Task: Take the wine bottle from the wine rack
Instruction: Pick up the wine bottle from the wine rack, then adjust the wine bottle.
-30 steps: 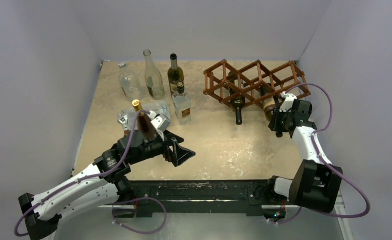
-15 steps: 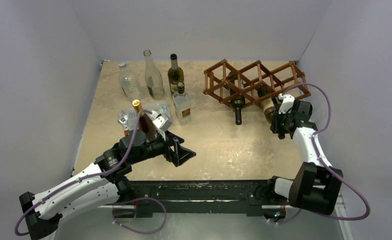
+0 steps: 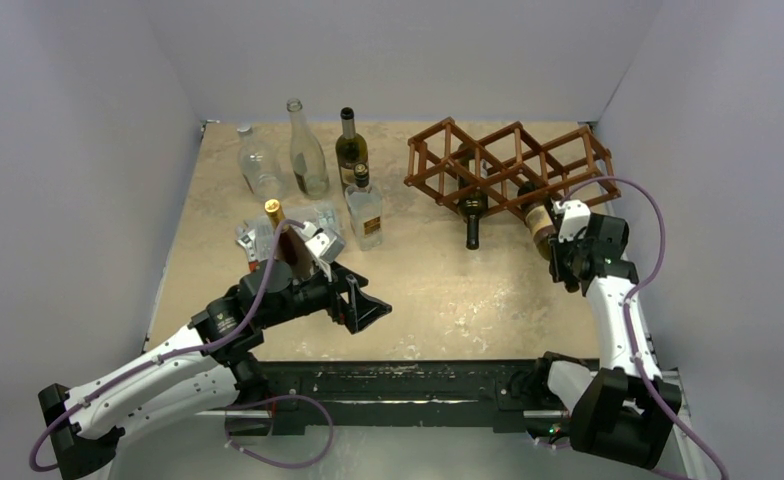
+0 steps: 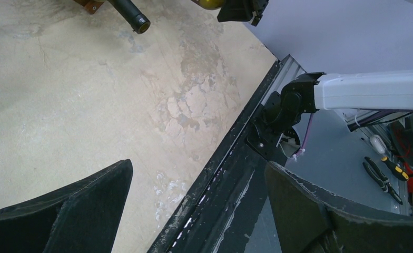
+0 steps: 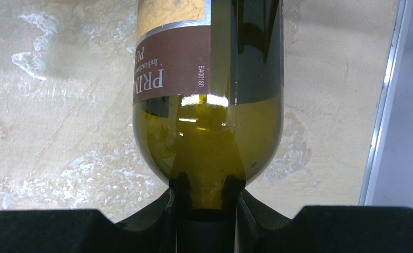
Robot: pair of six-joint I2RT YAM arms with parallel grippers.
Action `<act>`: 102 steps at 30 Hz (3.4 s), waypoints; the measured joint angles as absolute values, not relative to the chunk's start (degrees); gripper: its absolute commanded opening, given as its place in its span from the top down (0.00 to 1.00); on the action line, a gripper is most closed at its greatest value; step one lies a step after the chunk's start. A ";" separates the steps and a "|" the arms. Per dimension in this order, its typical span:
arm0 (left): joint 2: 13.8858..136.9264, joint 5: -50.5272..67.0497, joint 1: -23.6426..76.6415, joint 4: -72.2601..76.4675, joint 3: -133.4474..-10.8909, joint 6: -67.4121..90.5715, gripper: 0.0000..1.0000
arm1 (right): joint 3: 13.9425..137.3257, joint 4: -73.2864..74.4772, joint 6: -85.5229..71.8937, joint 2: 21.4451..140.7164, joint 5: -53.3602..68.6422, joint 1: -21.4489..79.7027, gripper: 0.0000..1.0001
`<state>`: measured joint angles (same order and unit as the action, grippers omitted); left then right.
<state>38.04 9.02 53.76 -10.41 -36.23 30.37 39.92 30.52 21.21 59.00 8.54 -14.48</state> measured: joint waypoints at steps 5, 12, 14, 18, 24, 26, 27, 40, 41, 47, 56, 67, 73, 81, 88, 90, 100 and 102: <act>38.20 9.02 53.76 -10.41 -36.23 30.26 0.04 | 39.92 33.34 23.07 56.90 8.05 -14.61 1.00; 38.96 9.02 53.76 -10.39 -36.23 30.20 0.04 | 39.86 36.01 25.54 54.61 7.14 -14.70 1.00; 39.00 9.02 53.76 -10.39 -36.23 30.17 0.04 | 39.81 36.91 26.41 53.60 6.76 -14.72 1.00; 39.11 8.99 53.76 -10.31 -36.23 29.71 0.04 | 39.09 39.59 28.45 50.30 5.82 -14.72 1.00; 40.56 9.04 53.76 -9.89 -36.23 29.17 0.03 | 39.05 44.01 30.87 46.89 5.23 -14.76 1.00; 41.04 9.17 53.76 -9.87 -36.23 28.88 0.03 | 39.05 45.52 31.83 46.02 5.32 -14.76 1.00; 41.25 9.28 53.76 -9.87 -36.23 28.82 0.03 | 39.05 46.26 32.34 45.67 5.45 -14.76 1.00; 42.92 12.47 53.76 -9.89 -36.27 27.31 0.03 | 43.68 57.49 43.13 44.47 7.53 -14.74 1.00; 43.18 12.88 53.76 -9.87 -36.34 27.22 0.03 | 44.66 58.54 44.47 44.47 8.14 -14.74 1.00; 44.80 16.40 53.82 -9.43 -37.34 26.35 0.04 | 49.47 64.40 52.69 46.11 11.60 -14.74 1.00; 47.13 19.97 56.73 -7.70 -39.48 22.20 0.04 | 51.20 70.70 67.31 47.88 14.57 -14.74 1.00; 56.49 21.30 59.77 -2.87 -41.39 19.22 0.00 | 51.16 73.30 88.14 45.15 16.93 -14.74 1.00; 58.39 22.15 59.77 3.29 -40.91 18.87 0.00 | 51.16 74.22 95.96 47.72 19.03 -14.74 1.00; 61.08 24.51 59.88 10.66 -39.13 19.97 0.00 | 51.31 74.19 105.54 48.82 21.12 -14.74 1.00; 64.75 24.71 60.64 12.69 -39.13 19.92 0.00 | 51.09 74.54 115.44 46.72 25.21 -14.74 1.00; 65.82 24.67 60.80 14.09 -39.13 19.73 0.00 | 51.07 75.40 116.84 46.87 27.09 -14.74 1.00; 73.54 24.45 60.84 16.84 -43.66 14.31 0.00 | 49.76 78.02 118.83 50.78 35.38 -12.80 1.00; 75.13 24.36 60.84 15.75 -46.37 13.21 0.00 | 49.12 78.08 118.83 50.94 35.70 -11.44 1.00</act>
